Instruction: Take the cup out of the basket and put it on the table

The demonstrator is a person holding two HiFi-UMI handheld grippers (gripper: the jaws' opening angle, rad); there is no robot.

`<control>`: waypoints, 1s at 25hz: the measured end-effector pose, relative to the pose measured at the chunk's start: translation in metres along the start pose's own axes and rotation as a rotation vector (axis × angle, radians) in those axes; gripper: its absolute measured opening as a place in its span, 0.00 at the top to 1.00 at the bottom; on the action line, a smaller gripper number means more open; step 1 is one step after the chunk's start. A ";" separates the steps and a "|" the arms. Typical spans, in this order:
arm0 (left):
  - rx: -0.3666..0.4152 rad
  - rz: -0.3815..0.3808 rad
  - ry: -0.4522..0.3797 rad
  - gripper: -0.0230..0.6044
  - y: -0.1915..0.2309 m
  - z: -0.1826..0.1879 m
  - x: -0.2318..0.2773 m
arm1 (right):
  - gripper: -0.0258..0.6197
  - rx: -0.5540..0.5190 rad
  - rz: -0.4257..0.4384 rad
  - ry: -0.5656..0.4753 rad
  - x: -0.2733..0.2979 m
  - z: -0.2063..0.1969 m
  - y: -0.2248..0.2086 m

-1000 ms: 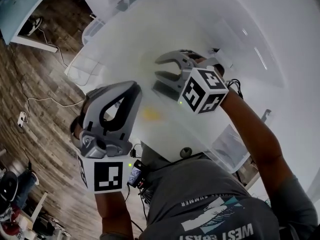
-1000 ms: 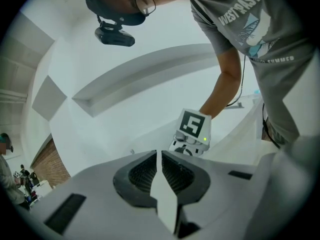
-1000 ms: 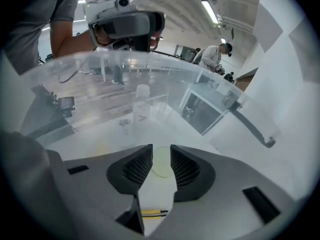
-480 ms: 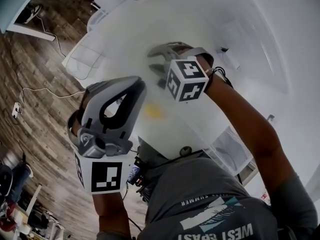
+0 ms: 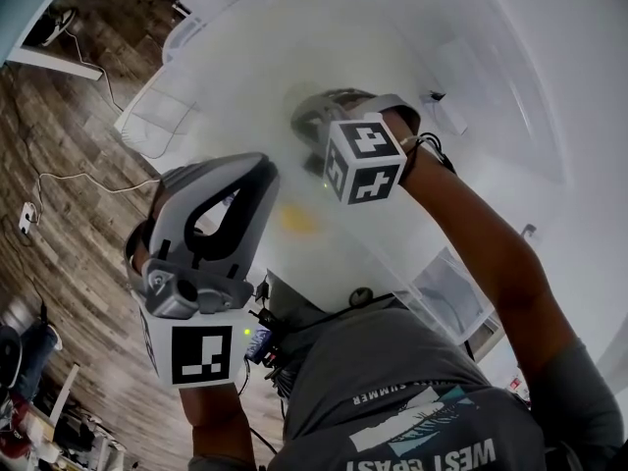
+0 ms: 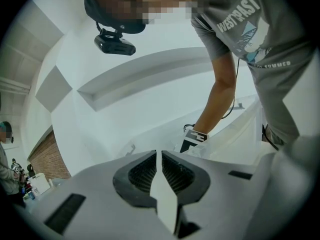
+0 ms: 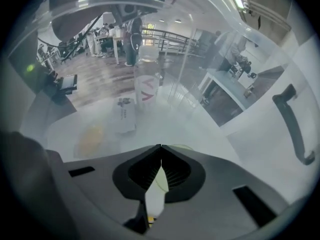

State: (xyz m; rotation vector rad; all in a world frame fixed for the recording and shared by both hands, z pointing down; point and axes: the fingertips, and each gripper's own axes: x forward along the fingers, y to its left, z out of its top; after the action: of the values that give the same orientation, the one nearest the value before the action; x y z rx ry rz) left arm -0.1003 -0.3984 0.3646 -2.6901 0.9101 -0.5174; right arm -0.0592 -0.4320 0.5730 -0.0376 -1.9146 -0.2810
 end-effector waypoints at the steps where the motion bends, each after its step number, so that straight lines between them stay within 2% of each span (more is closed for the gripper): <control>1: 0.000 0.000 -0.001 0.92 0.000 0.001 0.000 | 0.94 0.009 0.002 -0.005 0.000 0.000 0.001; 6: 0.000 0.006 -0.003 0.92 -0.001 0.003 -0.005 | 0.92 0.026 0.053 -0.008 -0.002 -0.001 0.011; 8: -0.003 0.009 -0.002 0.92 -0.001 0.002 -0.007 | 0.80 0.030 0.090 0.010 -0.002 -0.005 0.016; 11: -0.004 0.010 -0.001 0.92 -0.002 0.003 -0.009 | 0.76 0.001 0.106 0.066 0.002 -0.016 0.022; 16: -0.005 0.016 -0.001 0.92 -0.005 0.005 -0.016 | 0.77 -0.013 0.091 0.135 0.020 -0.039 0.027; 19: -0.007 0.023 0.002 0.92 -0.004 0.003 -0.022 | 0.77 0.000 0.071 0.112 0.020 -0.036 0.025; 25: -0.014 0.024 0.009 0.92 -0.009 0.000 -0.028 | 0.77 0.047 -0.027 0.048 0.013 -0.021 0.005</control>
State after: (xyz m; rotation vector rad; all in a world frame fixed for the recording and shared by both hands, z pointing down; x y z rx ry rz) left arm -0.1163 -0.3744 0.3612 -2.6878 0.9499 -0.5205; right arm -0.0440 -0.4335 0.5928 0.0263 -1.8741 -0.2533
